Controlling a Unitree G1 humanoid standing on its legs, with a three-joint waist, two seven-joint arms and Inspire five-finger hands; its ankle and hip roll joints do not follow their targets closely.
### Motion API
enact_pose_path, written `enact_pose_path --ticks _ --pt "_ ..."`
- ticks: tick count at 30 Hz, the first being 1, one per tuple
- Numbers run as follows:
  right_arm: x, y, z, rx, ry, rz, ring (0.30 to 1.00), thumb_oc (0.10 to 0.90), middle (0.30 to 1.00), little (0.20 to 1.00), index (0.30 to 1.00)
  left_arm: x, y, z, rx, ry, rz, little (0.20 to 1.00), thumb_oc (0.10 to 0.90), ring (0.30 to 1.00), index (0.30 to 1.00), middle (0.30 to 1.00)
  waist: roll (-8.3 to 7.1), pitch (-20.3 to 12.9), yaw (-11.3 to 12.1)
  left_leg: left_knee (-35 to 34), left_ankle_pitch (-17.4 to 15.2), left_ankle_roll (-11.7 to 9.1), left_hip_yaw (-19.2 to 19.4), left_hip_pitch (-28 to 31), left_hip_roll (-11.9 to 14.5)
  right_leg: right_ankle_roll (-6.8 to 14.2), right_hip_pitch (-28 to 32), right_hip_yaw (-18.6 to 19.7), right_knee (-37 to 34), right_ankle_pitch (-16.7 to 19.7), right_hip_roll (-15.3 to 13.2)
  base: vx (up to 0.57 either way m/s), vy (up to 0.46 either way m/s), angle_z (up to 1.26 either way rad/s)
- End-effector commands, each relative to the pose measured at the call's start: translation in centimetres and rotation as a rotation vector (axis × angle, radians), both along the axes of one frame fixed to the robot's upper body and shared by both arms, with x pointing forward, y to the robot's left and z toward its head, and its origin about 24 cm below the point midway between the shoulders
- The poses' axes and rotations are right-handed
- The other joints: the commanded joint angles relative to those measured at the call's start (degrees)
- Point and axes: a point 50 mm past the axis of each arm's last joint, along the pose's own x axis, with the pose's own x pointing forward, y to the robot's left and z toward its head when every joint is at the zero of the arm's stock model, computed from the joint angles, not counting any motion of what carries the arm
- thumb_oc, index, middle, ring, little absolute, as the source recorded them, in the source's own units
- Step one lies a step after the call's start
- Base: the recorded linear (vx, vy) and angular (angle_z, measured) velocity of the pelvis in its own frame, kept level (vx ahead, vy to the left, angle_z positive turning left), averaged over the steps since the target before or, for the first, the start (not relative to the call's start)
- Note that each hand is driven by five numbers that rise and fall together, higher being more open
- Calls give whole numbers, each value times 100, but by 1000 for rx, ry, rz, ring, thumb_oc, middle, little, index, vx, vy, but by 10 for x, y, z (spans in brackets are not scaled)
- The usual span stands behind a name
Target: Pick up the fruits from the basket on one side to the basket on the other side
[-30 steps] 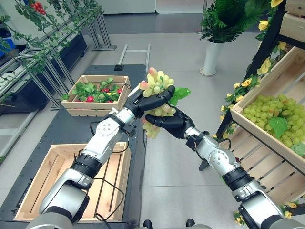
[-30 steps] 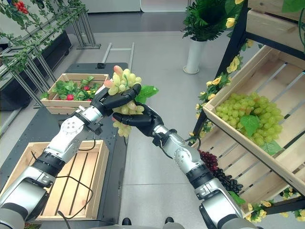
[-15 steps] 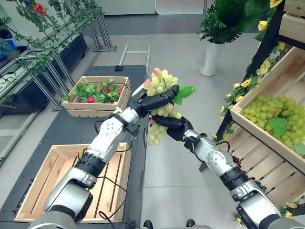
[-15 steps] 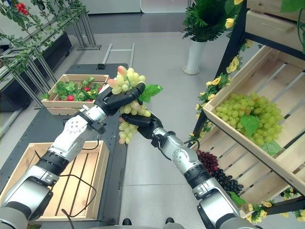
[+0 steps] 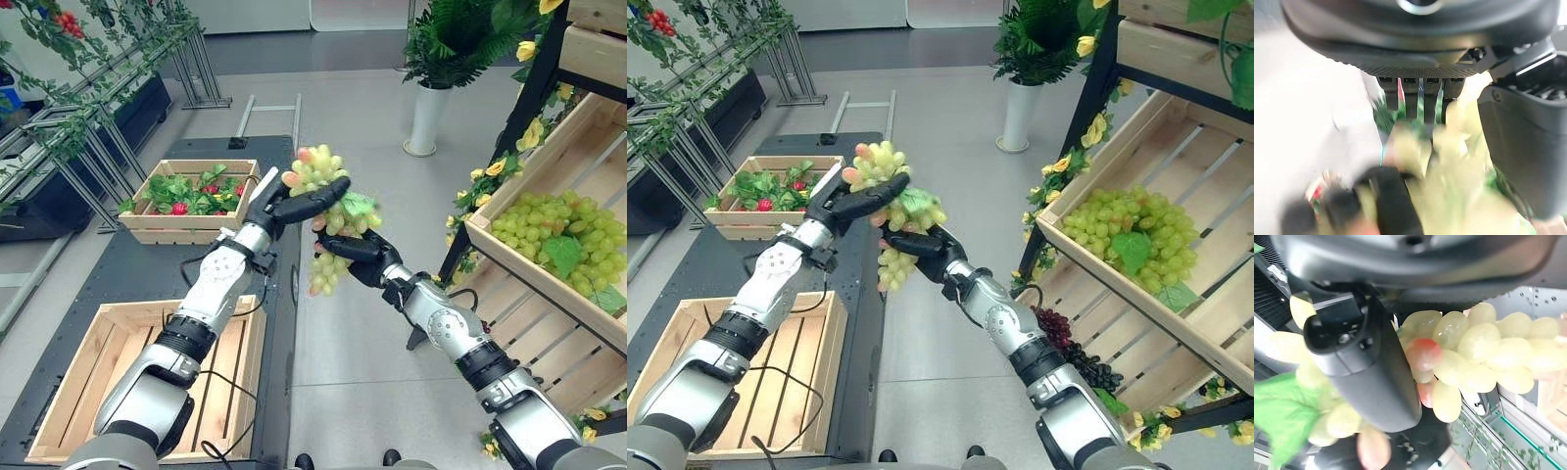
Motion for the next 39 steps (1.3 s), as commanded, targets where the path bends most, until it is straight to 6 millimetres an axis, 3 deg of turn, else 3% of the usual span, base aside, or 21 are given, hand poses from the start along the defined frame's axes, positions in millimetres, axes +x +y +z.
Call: enact_pose_path --ticks 1,11,21,25,29,39 --pt "16 -13 71 203 -312 -90 300 400 300 300 300 12 26 44 -44 -171 107 900 800 900 900 900 34 -681 30 14 -931 -64 -138 174 -273 -248 66 0 11 -413 329 0 0 0" --pt "10 -61 56 69 -345 -203 300 400 300 300 300 -3 60 10 -240 -104 210 900 800 900 900 900 -23 -630 -128 14 -947 -42 -22 222 -264 -224 36 148 11 -362 342 1 20 -7" --pt "-16 -86 38 -49 -361 -184 300 400 300 300 300 -35 42 -61 -313 41 245 900 800 900 900 900 -145 -579 -249 14 -987 3 56 243 -254 -181 0 303 11 -329 356 16 19 -10" --pt "-32 -97 36 -66 -365 -144 300 400 300 300 300 -56 34 -98 -312 162 258 900 800 900 900 900 -217 -551 -328 14 -982 16 138 233 -242 -169 -51 404 11 -278 385 27 11 -9" --pt "-42 -109 44 -73 -398 -145 300 400 300 300 300 -68 29 -116 -310 213 267 900 800 900 900 900 -283 -517 -411 14 -992 39 210 216 -239 -166 -104 526 13 -240 428 18 11 -10" --pt "-76 -143 62 -112 -521 -259 300 400 300 300 300 -92 11 -139 -133 275 140 900 800 900 900 900 -354 -405 -688 14 -1010 92 462 173 -213 -144 -307 959 92 -155 534 9 13 -10"
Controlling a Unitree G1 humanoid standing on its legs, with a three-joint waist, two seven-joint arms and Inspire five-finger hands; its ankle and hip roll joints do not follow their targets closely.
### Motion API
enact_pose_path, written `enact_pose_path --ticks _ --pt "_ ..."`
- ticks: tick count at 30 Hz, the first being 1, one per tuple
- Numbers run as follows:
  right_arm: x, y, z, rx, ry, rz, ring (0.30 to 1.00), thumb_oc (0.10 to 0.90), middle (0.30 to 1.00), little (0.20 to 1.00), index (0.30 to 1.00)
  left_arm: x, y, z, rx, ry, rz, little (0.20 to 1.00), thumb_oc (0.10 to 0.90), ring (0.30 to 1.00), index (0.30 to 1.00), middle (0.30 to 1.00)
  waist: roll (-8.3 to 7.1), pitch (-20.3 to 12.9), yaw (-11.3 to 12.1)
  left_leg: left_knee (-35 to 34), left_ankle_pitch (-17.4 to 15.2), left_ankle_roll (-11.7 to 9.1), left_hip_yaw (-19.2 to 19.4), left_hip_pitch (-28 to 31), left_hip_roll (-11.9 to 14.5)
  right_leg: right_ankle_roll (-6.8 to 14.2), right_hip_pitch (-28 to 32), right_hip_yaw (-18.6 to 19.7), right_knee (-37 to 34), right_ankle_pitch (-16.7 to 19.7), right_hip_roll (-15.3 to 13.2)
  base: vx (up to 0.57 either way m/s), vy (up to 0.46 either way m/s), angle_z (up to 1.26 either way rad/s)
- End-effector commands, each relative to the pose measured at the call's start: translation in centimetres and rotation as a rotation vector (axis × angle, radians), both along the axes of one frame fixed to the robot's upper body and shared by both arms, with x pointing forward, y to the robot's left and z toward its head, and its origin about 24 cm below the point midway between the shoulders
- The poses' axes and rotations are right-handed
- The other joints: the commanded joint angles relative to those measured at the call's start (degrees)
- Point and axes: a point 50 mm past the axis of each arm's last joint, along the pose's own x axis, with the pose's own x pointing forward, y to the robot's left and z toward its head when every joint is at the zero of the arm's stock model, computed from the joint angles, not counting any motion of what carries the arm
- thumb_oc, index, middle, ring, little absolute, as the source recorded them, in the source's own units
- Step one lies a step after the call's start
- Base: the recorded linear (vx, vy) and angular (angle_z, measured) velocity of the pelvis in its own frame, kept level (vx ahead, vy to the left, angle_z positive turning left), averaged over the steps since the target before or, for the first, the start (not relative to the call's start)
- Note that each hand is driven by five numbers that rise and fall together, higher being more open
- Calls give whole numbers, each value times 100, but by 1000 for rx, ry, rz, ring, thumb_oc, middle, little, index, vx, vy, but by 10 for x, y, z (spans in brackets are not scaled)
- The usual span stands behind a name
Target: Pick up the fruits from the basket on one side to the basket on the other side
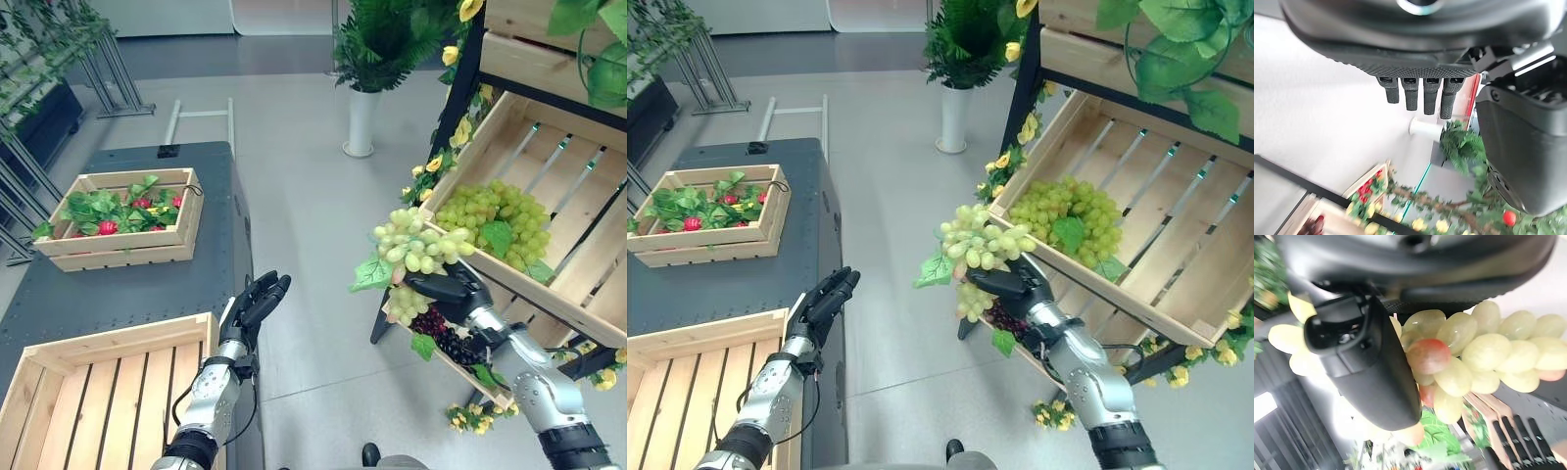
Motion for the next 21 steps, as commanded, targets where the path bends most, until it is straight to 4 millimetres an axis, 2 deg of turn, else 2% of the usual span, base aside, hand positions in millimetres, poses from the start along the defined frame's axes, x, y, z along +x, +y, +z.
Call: enact_pose_path --ticks 1,3,8,12,21 --pt "5 -18 83 -14 -431 -6 300 400 300 300 300 25 -18 32 69 -196 -142 900 800 900 900 900 109 -238 -72 57 -894 99 -46 142 -223 -189 -9 241 84 -257 495 9 11 -17" --pt "2 -21 90 -37 -460 -5 300 400 300 300 300 22 -17 28 54 -176 -146 900 800 900 900 900 99 -226 -107 57 -898 102 -11 138 -220 -183 -38 310 93 -246 510 3 10 -22" --pt "-3 -45 132 -120 -626 -91 300 400 300 300 300 20 -17 23 27 -141 -144 900 800 900 900 900 41 -200 -242 57 -933 93 129 131 -212 -141 -110 498 96 -203 556 8 10 -21" --pt "-5 -64 151 -164 -660 -151 300 400 300 300 300 16 -16 22 36 -136 -162 900 800 900 900 900 41 -266 -303 57 -978 93 167 129 -219 -125 -112 583 48 -181 575 28 20 -11" --pt "2 -98 171 -240 -636 -306 300 400 300 300 300 11 -17 14 56 -92 -219 900 800 900 900 900 -13 -435 -305 57 -1005 90 149 97 -233 -119 -138 648 27 -170 617 16 1 -6"
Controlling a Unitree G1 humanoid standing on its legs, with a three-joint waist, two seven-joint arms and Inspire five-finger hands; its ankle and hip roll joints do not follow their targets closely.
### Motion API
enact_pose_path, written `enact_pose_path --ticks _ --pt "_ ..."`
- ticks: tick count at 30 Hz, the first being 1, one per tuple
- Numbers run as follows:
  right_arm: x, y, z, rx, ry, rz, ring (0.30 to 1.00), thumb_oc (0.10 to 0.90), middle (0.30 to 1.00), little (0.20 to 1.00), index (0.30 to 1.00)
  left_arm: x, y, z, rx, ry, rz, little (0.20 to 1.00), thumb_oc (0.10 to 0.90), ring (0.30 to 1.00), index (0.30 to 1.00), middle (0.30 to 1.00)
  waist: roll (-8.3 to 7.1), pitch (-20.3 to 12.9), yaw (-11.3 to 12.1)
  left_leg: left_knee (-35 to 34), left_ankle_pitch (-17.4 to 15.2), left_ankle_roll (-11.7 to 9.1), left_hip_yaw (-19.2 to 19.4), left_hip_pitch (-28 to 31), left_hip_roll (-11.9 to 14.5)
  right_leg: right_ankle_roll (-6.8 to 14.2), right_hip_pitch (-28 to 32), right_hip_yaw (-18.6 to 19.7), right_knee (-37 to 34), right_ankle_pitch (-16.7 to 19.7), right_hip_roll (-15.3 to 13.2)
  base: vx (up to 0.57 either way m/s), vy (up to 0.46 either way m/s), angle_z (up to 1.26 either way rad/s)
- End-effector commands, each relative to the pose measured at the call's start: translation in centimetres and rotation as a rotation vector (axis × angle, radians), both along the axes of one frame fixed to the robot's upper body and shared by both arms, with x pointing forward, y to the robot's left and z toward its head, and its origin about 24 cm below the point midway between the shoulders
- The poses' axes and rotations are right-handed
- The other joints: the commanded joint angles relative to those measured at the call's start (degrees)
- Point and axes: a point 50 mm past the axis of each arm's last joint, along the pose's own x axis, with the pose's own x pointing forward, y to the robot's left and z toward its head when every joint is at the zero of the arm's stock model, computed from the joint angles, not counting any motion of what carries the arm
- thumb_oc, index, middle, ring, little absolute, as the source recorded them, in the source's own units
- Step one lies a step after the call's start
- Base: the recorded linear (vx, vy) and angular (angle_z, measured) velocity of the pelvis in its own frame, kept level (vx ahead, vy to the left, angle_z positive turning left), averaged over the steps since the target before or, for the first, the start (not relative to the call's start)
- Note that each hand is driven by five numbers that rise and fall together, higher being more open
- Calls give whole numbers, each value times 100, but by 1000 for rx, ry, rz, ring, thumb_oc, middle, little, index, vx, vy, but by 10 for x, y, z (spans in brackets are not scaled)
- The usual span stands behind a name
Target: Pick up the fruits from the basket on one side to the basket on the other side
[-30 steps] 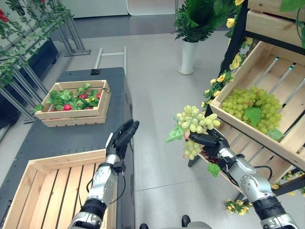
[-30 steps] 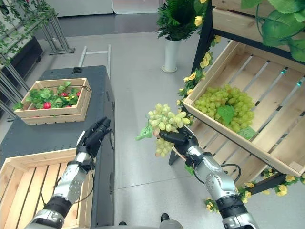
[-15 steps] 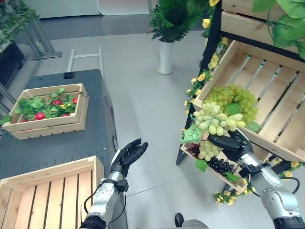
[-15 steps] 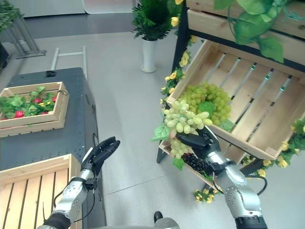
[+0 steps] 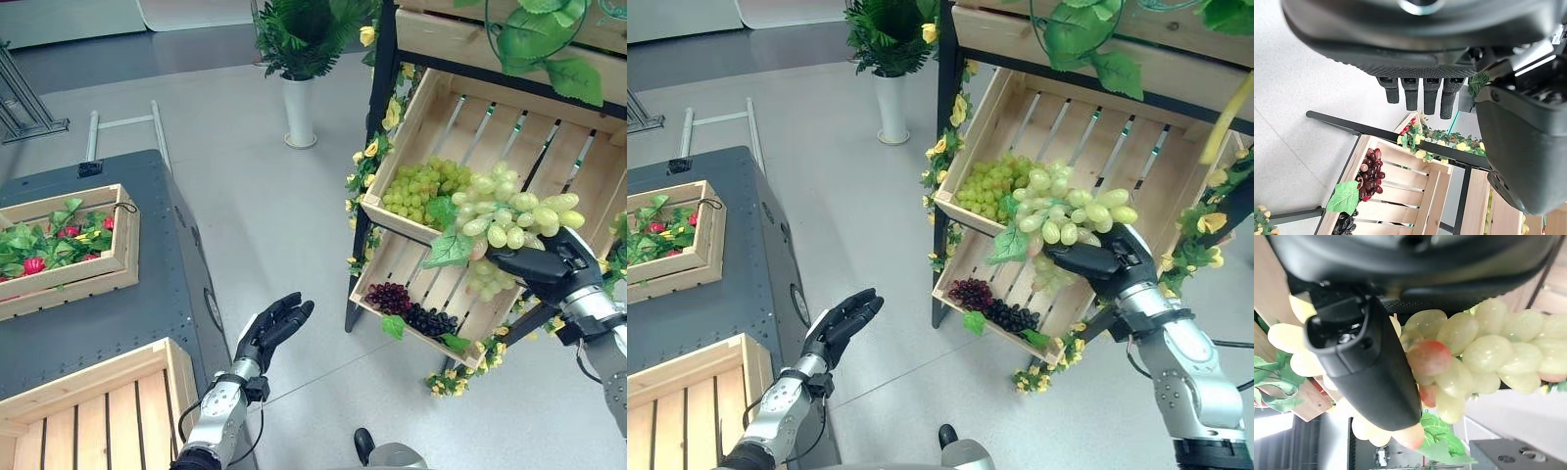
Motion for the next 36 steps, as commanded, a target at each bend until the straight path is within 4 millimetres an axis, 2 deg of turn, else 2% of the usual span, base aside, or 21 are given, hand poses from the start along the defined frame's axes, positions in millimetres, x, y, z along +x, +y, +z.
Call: enact_pose_path --ticks 1,5,11,19,24,36 --pt "12 -27 102 -1 -456 -109 300 400 300 300 300 24 1 27 39 -147 -99 900 800 900 900 900 -40 -438 178 58 -937 126 -284 144 -251 -160 155 68 27 -289 535 0 0 0" --pt "14 -46 115 -73 -431 -204 300 400 300 300 300 22 2 25 37 -134 -108 900 800 900 900 900 -70 -509 217 58 -936 119 -308 135 -255 -163 157 68 29 -292 547 0 0 0" --pt "21 -80 130 -54 -349 -320 300 400 300 300 300 23 1 23 44 -125 -132 900 800 900 900 900 -143 -563 327 58 -930 115 -392 125 -266 -174 165 46 34 -287 576 0 0 0" --pt "25 -110 143 -86 -261 -439 300 400 300 300 300 23 2 23 52 -114 -139 900 800 900 900 900 -221 -614 507 58 -925 113 -481 111 -268 -189 175 -20 45 -296 585 0 0 0" --pt "29 -126 135 -67 -186 -502 300 400 300 300 300 23 3 23 50 -117 -143 900 800 900 900 900 -269 -595 648 58 -914 113 -558 106 -271 -205 189 -99 71 -322 573 -4 -1 1" --pt "50 -125 108 -86 -15 -483 300 400 300 300 300 29 -2 25 47 -118 -160 900 800 900 900 900 -272 -516 791 58 -907 120 -623 124 -292 -225 228 -231 56 -324 523 -4 7 4"
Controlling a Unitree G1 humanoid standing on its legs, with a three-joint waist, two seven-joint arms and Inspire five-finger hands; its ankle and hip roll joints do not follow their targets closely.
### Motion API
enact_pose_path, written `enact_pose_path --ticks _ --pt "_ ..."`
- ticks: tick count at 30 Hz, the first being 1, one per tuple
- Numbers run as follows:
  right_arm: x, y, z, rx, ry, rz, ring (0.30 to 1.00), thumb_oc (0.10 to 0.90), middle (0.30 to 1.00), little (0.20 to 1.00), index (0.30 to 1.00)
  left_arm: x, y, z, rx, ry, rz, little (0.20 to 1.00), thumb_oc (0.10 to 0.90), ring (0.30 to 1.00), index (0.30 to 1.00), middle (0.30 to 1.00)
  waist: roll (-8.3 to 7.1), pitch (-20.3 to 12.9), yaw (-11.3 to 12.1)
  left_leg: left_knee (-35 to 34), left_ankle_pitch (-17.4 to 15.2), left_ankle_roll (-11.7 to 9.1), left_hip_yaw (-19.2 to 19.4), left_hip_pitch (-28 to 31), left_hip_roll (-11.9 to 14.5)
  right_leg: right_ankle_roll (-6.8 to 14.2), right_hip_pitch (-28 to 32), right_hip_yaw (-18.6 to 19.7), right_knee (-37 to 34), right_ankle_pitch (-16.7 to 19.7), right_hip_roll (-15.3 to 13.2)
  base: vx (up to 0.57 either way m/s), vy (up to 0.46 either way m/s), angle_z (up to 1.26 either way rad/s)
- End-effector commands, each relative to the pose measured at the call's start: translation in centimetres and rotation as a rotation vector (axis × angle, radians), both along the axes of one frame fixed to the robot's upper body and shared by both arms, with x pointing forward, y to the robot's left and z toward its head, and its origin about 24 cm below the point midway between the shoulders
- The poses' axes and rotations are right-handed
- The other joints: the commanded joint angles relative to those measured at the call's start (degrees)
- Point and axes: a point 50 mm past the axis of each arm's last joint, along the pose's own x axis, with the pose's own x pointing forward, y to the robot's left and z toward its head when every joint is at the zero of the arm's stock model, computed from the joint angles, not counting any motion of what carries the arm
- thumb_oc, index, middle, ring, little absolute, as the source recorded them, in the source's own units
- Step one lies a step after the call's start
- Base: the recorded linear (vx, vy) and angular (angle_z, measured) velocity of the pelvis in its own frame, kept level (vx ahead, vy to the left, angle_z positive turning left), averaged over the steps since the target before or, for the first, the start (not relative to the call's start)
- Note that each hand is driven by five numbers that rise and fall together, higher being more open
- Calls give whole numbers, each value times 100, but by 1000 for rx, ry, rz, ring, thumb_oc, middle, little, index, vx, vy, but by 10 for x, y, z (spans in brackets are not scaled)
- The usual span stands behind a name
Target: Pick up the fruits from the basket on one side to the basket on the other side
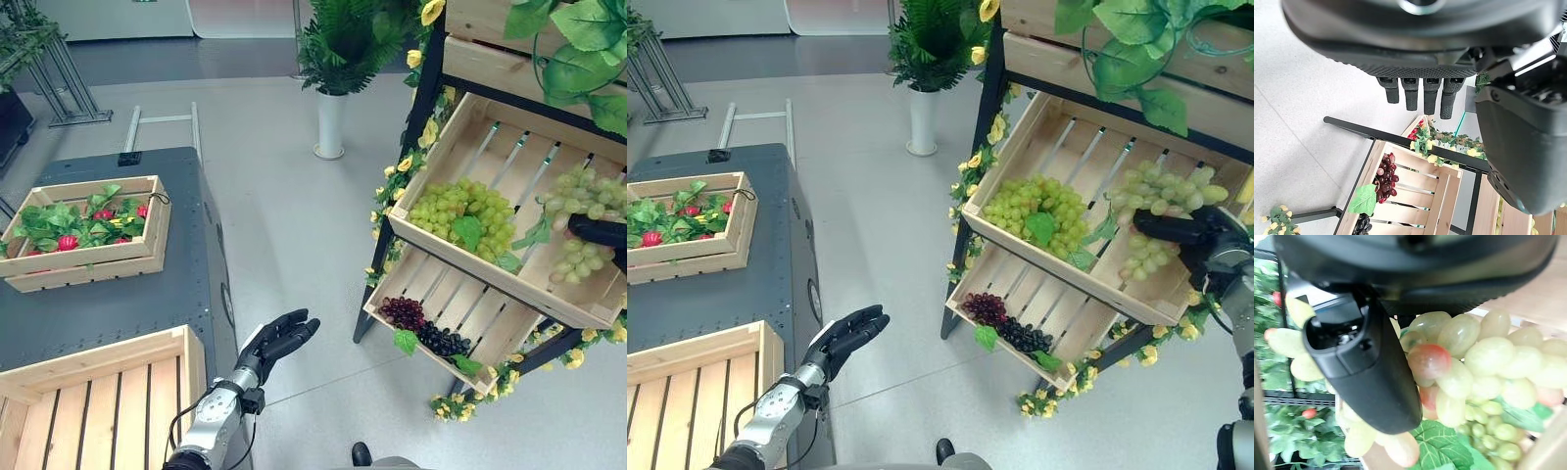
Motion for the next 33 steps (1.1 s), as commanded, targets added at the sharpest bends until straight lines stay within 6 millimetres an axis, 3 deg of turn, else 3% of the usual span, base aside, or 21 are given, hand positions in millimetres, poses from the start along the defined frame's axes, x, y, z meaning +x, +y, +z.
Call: enact_pose_path --ticks 1,2,22,30,33 --pt "13 -6 90 -77 -286 7 392 461 392 392 392 41 -8 38 -30 -205 -59 900 800 900 900 900 -112 -233 188 57 -923 87 -293 246 -266 -188 275 -97 59 -343 526 0 0 0" --pt "13 -7 86 -82 -267 5 900 800 900 900 900 41 -8 38 -31 -205 -56 900 800 900 900 900 -111 -227 191 57 -920 88 -291 244 -267 -191 275 -97 59 -344 523 0 0 0" --pt "-1 -17 71 -117 -217 -11 900 800 900 900 900 42 -8 39 -35 -210 -42 900 800 900 900 900 -68 -188 10 74 -929 87 -148 271 -248 -205 217 51 149 -385 549 0 0 0" --pt "4 9 65 -237 -274 63 900 800 900 900 900 39 -5 38 -31 -211 -12 900 800 900 900 900 -22 -185 -153 82 -931 90 -37 267 -234 -200 162 144 177 -387 554 5 -4 -2" --pt "5 34 65 -306 -348 121 900 800 900 900 900 37 -2 37 -29 -210 11 900 800 900 900 900 25 -170 -244 68 -925 100 -2 260 -236 -195 134 193 188 -400 562 0 -7 -13"
